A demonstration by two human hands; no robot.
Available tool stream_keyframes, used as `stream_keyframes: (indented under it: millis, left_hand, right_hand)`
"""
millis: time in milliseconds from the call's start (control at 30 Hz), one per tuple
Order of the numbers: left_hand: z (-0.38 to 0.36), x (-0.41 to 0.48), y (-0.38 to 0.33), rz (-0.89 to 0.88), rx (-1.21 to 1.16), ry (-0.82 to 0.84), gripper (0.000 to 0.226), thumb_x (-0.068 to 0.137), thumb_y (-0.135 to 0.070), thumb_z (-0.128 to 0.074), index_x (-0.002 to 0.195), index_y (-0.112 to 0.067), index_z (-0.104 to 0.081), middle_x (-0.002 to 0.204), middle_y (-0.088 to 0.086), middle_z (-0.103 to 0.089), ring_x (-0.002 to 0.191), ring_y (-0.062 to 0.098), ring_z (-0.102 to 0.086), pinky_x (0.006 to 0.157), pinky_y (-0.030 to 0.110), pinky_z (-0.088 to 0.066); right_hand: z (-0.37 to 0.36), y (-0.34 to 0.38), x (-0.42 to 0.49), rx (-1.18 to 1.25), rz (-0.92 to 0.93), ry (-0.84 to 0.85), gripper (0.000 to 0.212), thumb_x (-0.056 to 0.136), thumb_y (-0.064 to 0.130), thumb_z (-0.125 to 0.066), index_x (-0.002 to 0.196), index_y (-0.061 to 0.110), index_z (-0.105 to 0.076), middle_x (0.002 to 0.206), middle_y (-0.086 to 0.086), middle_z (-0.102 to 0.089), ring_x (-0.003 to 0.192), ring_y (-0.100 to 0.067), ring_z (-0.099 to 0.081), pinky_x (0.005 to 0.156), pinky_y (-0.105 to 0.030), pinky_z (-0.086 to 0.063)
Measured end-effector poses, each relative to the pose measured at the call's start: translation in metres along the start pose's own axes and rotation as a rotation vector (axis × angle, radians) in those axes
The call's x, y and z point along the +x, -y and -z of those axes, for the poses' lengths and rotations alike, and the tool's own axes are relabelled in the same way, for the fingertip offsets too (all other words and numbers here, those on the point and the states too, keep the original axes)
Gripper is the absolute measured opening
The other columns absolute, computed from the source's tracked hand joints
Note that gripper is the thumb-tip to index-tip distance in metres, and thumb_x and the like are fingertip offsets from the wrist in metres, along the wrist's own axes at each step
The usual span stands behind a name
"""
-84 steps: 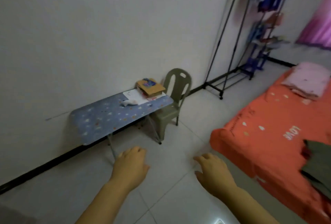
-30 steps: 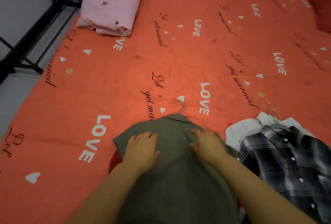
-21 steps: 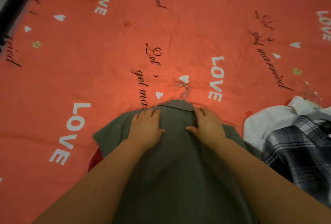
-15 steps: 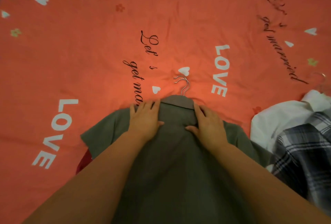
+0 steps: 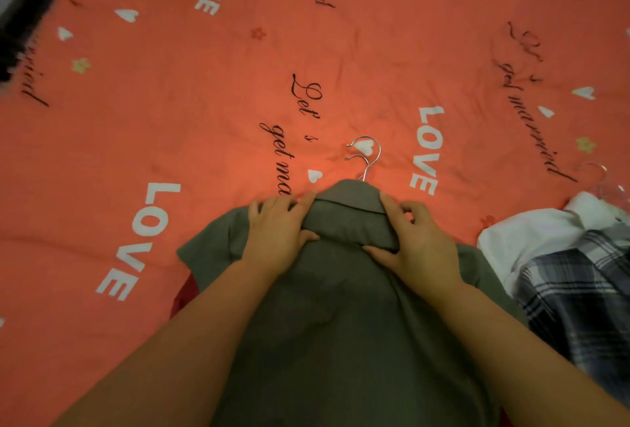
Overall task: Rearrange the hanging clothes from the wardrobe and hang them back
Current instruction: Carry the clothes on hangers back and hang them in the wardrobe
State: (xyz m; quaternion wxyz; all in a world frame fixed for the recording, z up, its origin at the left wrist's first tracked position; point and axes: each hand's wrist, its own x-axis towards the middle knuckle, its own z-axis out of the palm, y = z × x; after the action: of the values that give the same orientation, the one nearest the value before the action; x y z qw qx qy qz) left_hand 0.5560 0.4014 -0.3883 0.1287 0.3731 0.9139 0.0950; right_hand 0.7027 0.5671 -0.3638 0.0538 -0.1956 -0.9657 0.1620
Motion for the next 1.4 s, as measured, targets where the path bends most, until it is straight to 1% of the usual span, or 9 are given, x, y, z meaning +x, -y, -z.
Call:
stream_keyframes:
  millis: [267, 400, 567, 700, 833, 967, 1133, 1267, 1400]
  left_hand:
    - [0.112, -0.113, 0.023, 0.003, -0.060, -0.207, 0.067, 0.079, -0.045, -0.065, 0.139, -0.027, -0.041, 0.113, 0.004, -0.055, 0.111, 0.024, -0.048, 0.107, 0.046, -0.023]
    - [0.172, -0.208, 0.042, 0.032, -0.155, -0.350, 0.066, 0.057, -0.028, -0.087, 0.116, -0.012, -0.065, 0.083, 0.012, -0.063, 0.077, 0.034, -0.061, 0.073, 0.047, -0.049]
    - [0.240, -0.349, 0.074, 0.124, -0.043, -0.619, 0.067, 0.042, -0.035, -0.092, 0.103, -0.017, -0.072, 0.076, 0.002, -0.065, 0.066, 0.024, -0.064, 0.061, 0.037, -0.052]
    - [0.286, -0.480, 0.107, 0.244, 0.062, -0.757, 0.063, 0.042, -0.039, -0.092, 0.099, -0.019, -0.073, 0.079, -0.001, -0.066, 0.069, 0.021, -0.066, 0.062, 0.038, -0.052]
    - [0.332, -0.623, 0.140, 0.393, 0.156, -0.868, 0.062, 0.053, -0.036, -0.089, 0.108, -0.017, -0.070, 0.083, 0.003, -0.066, 0.074, 0.023, -0.065, 0.067, 0.042, -0.051]
    - [0.371, -0.763, 0.162, 0.558, 0.279, -0.979, 0.061, 0.062, -0.033, -0.084, 0.118, -0.016, -0.064, 0.087, 0.004, -0.064, 0.080, 0.024, -0.063, 0.073, 0.043, -0.047]
    - [0.410, -0.910, 0.185, 0.790, 0.406, -1.088, 0.061, 0.062, -0.031, -0.084, 0.119, -0.019, -0.064, 0.088, 0.004, -0.062, 0.083, 0.026, -0.061, 0.079, 0.043, -0.040]
    - [0.425, -1.005, 0.202, 0.979, 0.410, -1.143, 0.059, 0.073, -0.037, -0.075, 0.128, -0.028, -0.056, 0.094, -0.003, -0.054, 0.094, 0.019, -0.051, 0.090, 0.033, -0.021]
    - [0.429, -1.086, 0.217, 1.162, 0.477, -1.185, 0.060, 0.072, -0.041, -0.074, 0.129, -0.032, -0.054, 0.096, -0.005, -0.053, 0.097, 0.017, -0.049, 0.088, 0.027, -0.016]
  right_hand:
    - [0.091, 0.105, -0.036, -0.035, 0.192, -0.066, 0.086, 0.050, 0.043, -0.088, 0.125, 0.012, -0.060, 0.100, -0.010, -0.063, 0.065, -0.022, -0.065, 0.035, -0.027, -0.043]
    - [0.131, 0.183, -0.069, -0.058, 0.340, -0.088, 0.088, 0.045, 0.045, -0.090, 0.122, 0.012, -0.063, 0.097, -0.009, -0.065, 0.067, -0.021, -0.067, 0.037, -0.024, -0.044]
    - [0.179, 0.298, -0.127, -0.036, 0.575, -0.175, 0.092, 0.045, 0.045, -0.090, 0.126, 0.016, -0.058, 0.106, -0.005, -0.052, 0.061, -0.021, -0.064, 0.040, -0.024, -0.046]
    - [0.200, 0.404, -0.183, 0.038, 0.761, -0.220, 0.094, 0.040, 0.042, -0.092, 0.124, 0.017, -0.061, 0.109, -0.002, -0.045, 0.064, -0.023, -0.066, 0.042, -0.024, -0.047]
    - [0.213, 0.521, -0.244, 0.123, 0.950, -0.226, 0.097, 0.047, 0.046, -0.088, 0.131, 0.021, -0.046, 0.111, -0.003, -0.044, 0.063, -0.021, -0.063, 0.045, -0.024, -0.047]
    - [0.221, 0.638, -0.308, 0.216, 1.135, -0.230, 0.095, 0.054, 0.047, -0.085, 0.134, 0.018, -0.042, 0.112, -0.007, -0.043, 0.062, -0.020, -0.060, 0.042, -0.026, -0.046]
    - [0.231, 0.770, -0.388, 0.314, 1.361, -0.236, 0.101, 0.055, 0.052, -0.081, 0.138, 0.017, -0.037, 0.113, -0.008, -0.040, 0.066, -0.018, -0.061, 0.041, -0.015, -0.038]
    - [0.232, 0.861, -0.440, 0.409, 1.518, -0.204, 0.097, 0.059, 0.052, -0.078, 0.139, 0.015, -0.038, 0.114, -0.006, -0.039, 0.071, -0.022, -0.062, 0.040, -0.019, -0.041]
    - [0.220, 0.947, -0.486, 0.474, 1.699, -0.109, 0.093, 0.065, 0.052, -0.076, 0.142, 0.021, -0.035, 0.119, -0.003, -0.035, 0.079, -0.019, -0.060, 0.045, -0.028, -0.049]
